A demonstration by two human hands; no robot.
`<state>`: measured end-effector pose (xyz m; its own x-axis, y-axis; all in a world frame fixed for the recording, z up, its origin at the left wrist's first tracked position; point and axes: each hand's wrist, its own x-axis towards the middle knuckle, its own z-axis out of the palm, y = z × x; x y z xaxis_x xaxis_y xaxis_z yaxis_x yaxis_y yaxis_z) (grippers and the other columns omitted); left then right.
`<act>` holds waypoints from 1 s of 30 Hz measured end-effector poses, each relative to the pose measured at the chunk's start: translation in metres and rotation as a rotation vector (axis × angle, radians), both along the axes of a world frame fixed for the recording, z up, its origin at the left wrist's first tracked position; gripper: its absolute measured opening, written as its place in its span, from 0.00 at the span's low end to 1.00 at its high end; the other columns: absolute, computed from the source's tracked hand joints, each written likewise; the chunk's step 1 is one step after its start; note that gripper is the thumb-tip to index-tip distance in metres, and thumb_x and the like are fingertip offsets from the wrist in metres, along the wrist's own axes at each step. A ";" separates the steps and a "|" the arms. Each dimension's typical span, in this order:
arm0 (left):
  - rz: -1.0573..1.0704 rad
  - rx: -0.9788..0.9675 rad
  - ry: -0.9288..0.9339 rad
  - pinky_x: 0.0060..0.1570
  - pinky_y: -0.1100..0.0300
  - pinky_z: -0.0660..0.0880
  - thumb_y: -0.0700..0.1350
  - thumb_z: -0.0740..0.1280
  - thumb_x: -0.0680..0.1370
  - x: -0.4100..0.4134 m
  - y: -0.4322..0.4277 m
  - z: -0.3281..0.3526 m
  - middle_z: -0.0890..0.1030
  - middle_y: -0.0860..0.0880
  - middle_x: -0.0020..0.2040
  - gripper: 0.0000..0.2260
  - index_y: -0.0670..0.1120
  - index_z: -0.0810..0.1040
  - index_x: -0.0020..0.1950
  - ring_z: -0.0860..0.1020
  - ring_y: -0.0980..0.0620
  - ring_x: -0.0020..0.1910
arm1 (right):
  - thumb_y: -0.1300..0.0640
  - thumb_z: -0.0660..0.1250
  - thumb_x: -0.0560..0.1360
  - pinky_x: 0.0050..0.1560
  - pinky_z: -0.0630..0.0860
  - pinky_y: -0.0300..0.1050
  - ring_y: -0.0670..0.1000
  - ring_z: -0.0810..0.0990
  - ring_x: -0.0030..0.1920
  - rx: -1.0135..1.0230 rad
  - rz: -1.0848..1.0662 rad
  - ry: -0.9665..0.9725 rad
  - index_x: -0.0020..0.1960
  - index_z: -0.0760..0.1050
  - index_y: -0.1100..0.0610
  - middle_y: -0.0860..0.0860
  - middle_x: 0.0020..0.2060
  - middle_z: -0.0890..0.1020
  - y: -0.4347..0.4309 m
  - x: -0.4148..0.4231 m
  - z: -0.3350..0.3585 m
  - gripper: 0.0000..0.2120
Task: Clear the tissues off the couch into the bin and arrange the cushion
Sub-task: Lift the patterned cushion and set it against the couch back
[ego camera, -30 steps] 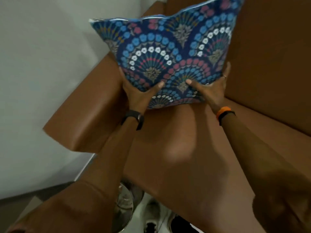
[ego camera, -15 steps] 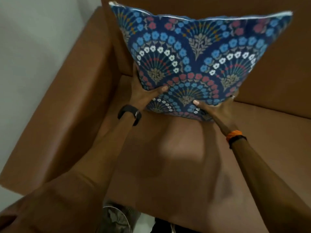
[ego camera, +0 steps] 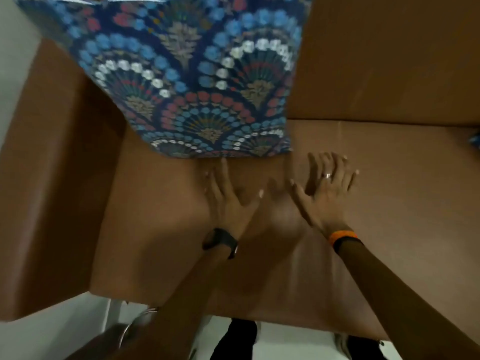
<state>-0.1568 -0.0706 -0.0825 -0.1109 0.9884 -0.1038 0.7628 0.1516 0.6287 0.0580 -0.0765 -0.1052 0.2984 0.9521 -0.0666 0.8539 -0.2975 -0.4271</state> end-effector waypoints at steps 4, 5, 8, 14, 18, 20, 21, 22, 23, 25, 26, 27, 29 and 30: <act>-0.528 0.157 0.388 0.75 0.34 0.54 0.70 0.59 0.73 0.104 -0.025 -0.035 0.59 0.44 0.79 0.41 0.53 0.51 0.80 0.51 0.41 0.80 | 0.23 0.57 0.70 0.78 0.45 0.73 0.62 0.53 0.82 -0.035 0.045 -0.226 0.78 0.58 0.45 0.57 0.80 0.60 -0.046 0.099 -0.013 0.44; -0.552 0.161 0.408 0.75 0.34 0.53 0.70 0.58 0.73 0.133 -0.025 -0.039 0.60 0.44 0.79 0.41 0.53 0.52 0.80 0.51 0.41 0.80 | 0.22 0.56 0.70 0.78 0.46 0.75 0.62 0.52 0.82 -0.073 0.046 -0.243 0.79 0.58 0.46 0.57 0.80 0.59 -0.058 0.128 -0.017 0.45; -0.609 0.142 0.427 0.76 0.34 0.51 0.72 0.56 0.73 0.216 -0.030 -0.042 0.59 0.44 0.79 0.41 0.53 0.51 0.80 0.50 0.40 0.80 | 0.20 0.56 0.69 0.77 0.44 0.75 0.62 0.51 0.82 -0.104 0.017 -0.229 0.77 0.61 0.48 0.58 0.80 0.59 -0.089 0.205 -0.015 0.46; -0.993 0.119 0.161 0.74 0.33 0.56 0.64 0.69 0.72 0.386 -0.017 -0.022 0.51 0.41 0.81 0.46 0.47 0.48 0.80 0.47 0.40 0.80 | 0.27 0.65 0.70 0.78 0.59 0.70 0.61 0.58 0.81 0.055 -0.486 -0.048 0.79 0.59 0.54 0.56 0.81 0.57 -0.126 0.355 0.009 0.47; -0.769 -0.019 -0.240 0.78 0.43 0.54 0.66 0.74 0.67 0.506 0.013 0.022 0.45 0.49 0.82 0.55 0.52 0.42 0.80 0.47 0.46 0.81 | 0.31 0.74 0.68 0.78 0.64 0.62 0.63 0.62 0.77 0.517 -0.895 0.215 0.81 0.53 0.61 0.62 0.75 0.61 -0.136 0.463 0.039 0.56; -0.629 -0.129 -0.469 0.77 0.41 0.57 0.66 0.78 0.62 0.547 0.030 0.045 0.49 0.52 0.81 0.59 0.56 0.42 0.79 0.52 0.48 0.80 | 0.33 0.79 0.64 0.78 0.65 0.57 0.61 0.64 0.76 0.524 -0.904 0.333 0.81 0.51 0.61 0.60 0.72 0.61 -0.135 0.499 0.047 0.61; -0.588 -0.167 -0.530 0.77 0.39 0.59 0.66 0.79 0.60 0.561 0.039 0.053 0.52 0.52 0.81 0.60 0.56 0.43 0.79 0.55 0.48 0.79 | 0.34 0.81 0.63 0.78 0.66 0.53 0.59 0.64 0.75 0.480 -0.857 0.414 0.82 0.49 0.59 0.59 0.72 0.61 -0.134 0.511 0.050 0.63; -0.566 -0.190 -0.551 0.76 0.38 0.61 0.66 0.80 0.57 0.569 0.046 0.059 0.55 0.51 0.80 0.62 0.55 0.44 0.79 0.57 0.48 0.79 | 0.36 0.82 0.62 0.78 0.66 0.51 0.58 0.64 0.76 0.433 -0.805 0.489 0.82 0.49 0.57 0.58 0.73 0.61 -0.134 0.517 0.051 0.63; -0.567 -0.206 -0.547 0.75 0.39 0.62 0.65 0.81 0.55 0.571 0.051 0.063 0.57 0.50 0.79 0.64 0.54 0.45 0.79 0.59 0.48 0.78 | 0.38 0.83 0.61 0.78 0.65 0.51 0.57 0.64 0.76 0.409 -0.756 0.541 0.81 0.50 0.56 0.58 0.74 0.61 -0.133 0.521 0.051 0.62; -0.580 -0.207 -0.514 0.75 0.39 0.63 0.67 0.80 0.52 0.564 0.054 0.068 0.59 0.48 0.78 0.66 0.50 0.46 0.79 0.60 0.47 0.77 | 0.41 0.84 0.61 0.78 0.68 0.55 0.56 0.67 0.76 0.417 -0.654 0.616 0.78 0.55 0.55 0.58 0.74 0.64 -0.129 0.524 0.053 0.57; -0.571 -0.176 -0.491 0.74 0.39 0.64 0.67 0.80 0.51 0.557 0.050 0.069 0.60 0.47 0.77 0.66 0.49 0.48 0.79 0.61 0.46 0.77 | 0.42 0.84 0.62 0.76 0.71 0.56 0.55 0.69 0.75 0.422 -0.594 0.661 0.76 0.58 0.55 0.57 0.73 0.67 -0.124 0.524 0.056 0.53; -0.543 -0.126 -0.479 0.74 0.39 0.65 0.66 0.80 0.52 0.546 0.044 0.069 0.62 0.46 0.76 0.64 0.48 0.51 0.78 0.62 0.46 0.76 | 0.43 0.83 0.63 0.74 0.73 0.55 0.53 0.72 0.74 0.417 -0.528 0.715 0.75 0.60 0.53 0.55 0.72 0.70 -0.120 0.522 0.059 0.49; -0.433 -0.035 -0.493 0.73 0.44 0.68 0.63 0.82 0.54 0.519 0.031 0.063 0.65 0.45 0.73 0.60 0.48 0.55 0.77 0.65 0.47 0.74 | 0.45 0.83 0.66 0.71 0.77 0.47 0.44 0.76 0.71 0.408 -0.409 0.768 0.74 0.61 0.47 0.46 0.69 0.75 -0.106 0.514 0.068 0.45; -0.369 -0.008 -0.504 0.72 0.51 0.70 0.60 0.83 0.56 0.504 0.025 0.062 0.65 0.45 0.73 0.58 0.48 0.55 0.77 0.66 0.47 0.73 | 0.46 0.83 0.66 0.69 0.77 0.39 0.40 0.76 0.69 0.405 -0.373 0.775 0.75 0.60 0.47 0.42 0.68 0.75 -0.097 0.509 0.073 0.47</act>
<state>0.3477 -0.0456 -0.0207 0.3021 0.9512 -0.0620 0.3757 -0.0590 0.9249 0.5672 -0.1733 -0.0325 0.5990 0.7985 -0.0598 0.1691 -0.1992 -0.9653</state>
